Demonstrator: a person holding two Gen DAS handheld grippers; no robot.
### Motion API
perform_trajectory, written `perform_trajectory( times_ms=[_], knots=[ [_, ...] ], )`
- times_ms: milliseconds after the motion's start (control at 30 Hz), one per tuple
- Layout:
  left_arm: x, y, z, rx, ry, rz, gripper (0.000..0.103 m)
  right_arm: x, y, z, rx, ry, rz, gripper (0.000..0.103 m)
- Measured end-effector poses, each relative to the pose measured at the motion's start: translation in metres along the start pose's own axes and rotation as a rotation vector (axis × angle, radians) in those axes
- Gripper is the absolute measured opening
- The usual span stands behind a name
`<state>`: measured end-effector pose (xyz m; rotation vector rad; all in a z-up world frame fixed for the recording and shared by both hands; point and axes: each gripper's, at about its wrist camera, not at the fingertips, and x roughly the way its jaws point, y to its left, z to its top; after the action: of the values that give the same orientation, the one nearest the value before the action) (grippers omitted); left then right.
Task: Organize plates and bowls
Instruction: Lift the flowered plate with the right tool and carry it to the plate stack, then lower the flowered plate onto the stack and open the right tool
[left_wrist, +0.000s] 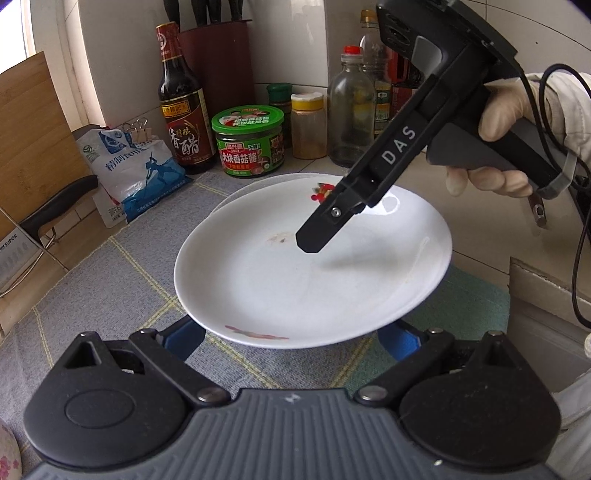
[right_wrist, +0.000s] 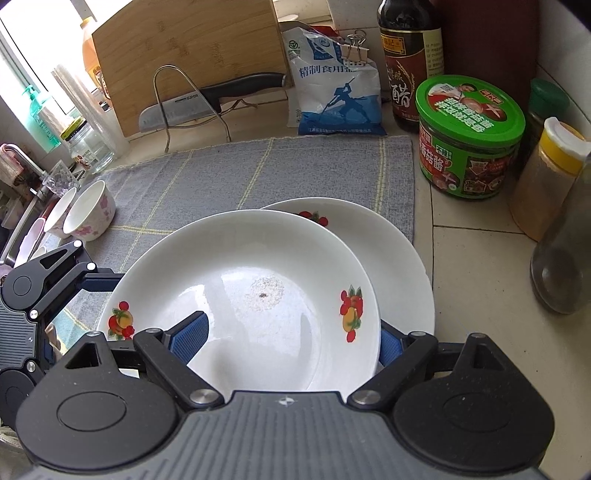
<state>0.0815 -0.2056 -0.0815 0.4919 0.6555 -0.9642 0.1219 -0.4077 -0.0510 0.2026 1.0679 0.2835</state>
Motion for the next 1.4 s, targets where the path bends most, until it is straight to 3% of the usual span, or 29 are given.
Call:
perform_trajectory(
  times_ms=[967,1400],
  knots=[
    [0.021,0.005,0.002,0.045,0.008,-0.031,0.101,-0.021,-0.007,-0.016,0.054,-0.024,-0.044,0.094],
    [0.024,0.004,0.001,0.022,-0.010,-0.053,0.102,-0.025,0.004,-0.019,0.031,-0.026,-0.142,0.095]
  ],
)
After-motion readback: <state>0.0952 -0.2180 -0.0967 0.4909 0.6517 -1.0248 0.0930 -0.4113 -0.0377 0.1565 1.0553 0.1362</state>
